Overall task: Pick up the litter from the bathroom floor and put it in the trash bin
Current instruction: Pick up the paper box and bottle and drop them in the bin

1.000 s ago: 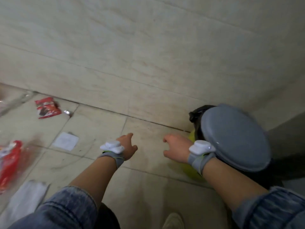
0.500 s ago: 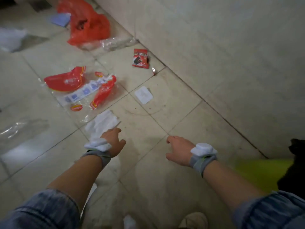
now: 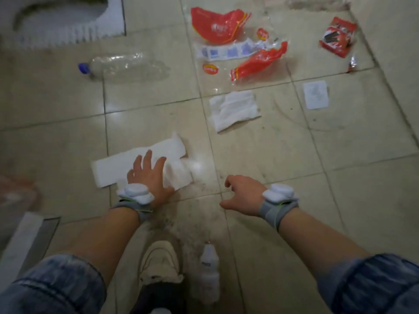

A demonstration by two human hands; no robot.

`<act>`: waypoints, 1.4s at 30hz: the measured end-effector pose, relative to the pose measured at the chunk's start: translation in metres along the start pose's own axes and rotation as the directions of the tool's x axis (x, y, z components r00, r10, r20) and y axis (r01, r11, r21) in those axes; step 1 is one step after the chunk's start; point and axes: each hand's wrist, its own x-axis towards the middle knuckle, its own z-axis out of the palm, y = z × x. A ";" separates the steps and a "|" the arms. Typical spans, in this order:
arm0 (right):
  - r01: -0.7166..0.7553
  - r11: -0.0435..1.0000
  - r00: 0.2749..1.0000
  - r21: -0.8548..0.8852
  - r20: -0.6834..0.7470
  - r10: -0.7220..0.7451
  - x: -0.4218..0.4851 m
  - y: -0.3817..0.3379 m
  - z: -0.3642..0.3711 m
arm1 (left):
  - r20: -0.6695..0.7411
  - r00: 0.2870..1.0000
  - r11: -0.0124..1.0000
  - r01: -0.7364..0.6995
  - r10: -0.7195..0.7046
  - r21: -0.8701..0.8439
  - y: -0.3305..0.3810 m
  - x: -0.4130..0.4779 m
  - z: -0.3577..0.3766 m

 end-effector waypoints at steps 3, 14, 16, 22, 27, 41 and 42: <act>0.051 0.994 0.985 -0.095 0.168 -0.034 -0.001 -0.022 0.039 | 0.031 0.994 0.994 0.104 -0.104 -0.018 -0.027 -0.013 0.031; -0.054 0.999 0.977 0.000 0.207 0.053 -0.022 -0.047 0.119 | 0.214 0.966 0.989 0.136 -0.145 0.055 -0.039 -0.040 0.055; -0.052 0.999 0.984 -0.007 0.168 0.052 -0.018 -0.045 0.114 | 0.210 0.967 0.989 0.130 -0.143 0.077 -0.034 -0.039 0.051; -0.081 0.989 0.996 0.122 -0.016 0.084 -0.005 -0.039 0.075 | 0.251 0.966 0.995 0.039 -0.062 0.095 -0.022 -0.029 0.032; -0.112 0.951 0.965 0.288 -0.197 0.174 -0.023 -0.022 0.015 | 0.170 0.979 0.984 -0.131 0.109 0.121 0.009 -0.005 -0.024; 0.056 0.691 0.677 0.721 -0.536 0.505 -0.210 0.098 -0.137 | -0.050 0.828 0.823 -0.545 0.558 0.161 0.262 -0.033 -0.187; 0.065 0.655 0.662 0.752 -0.524 0.536 -0.221 0.108 -0.137 | -0.077 0.806 0.805 -0.569 0.586 0.170 0.276 -0.036 -0.187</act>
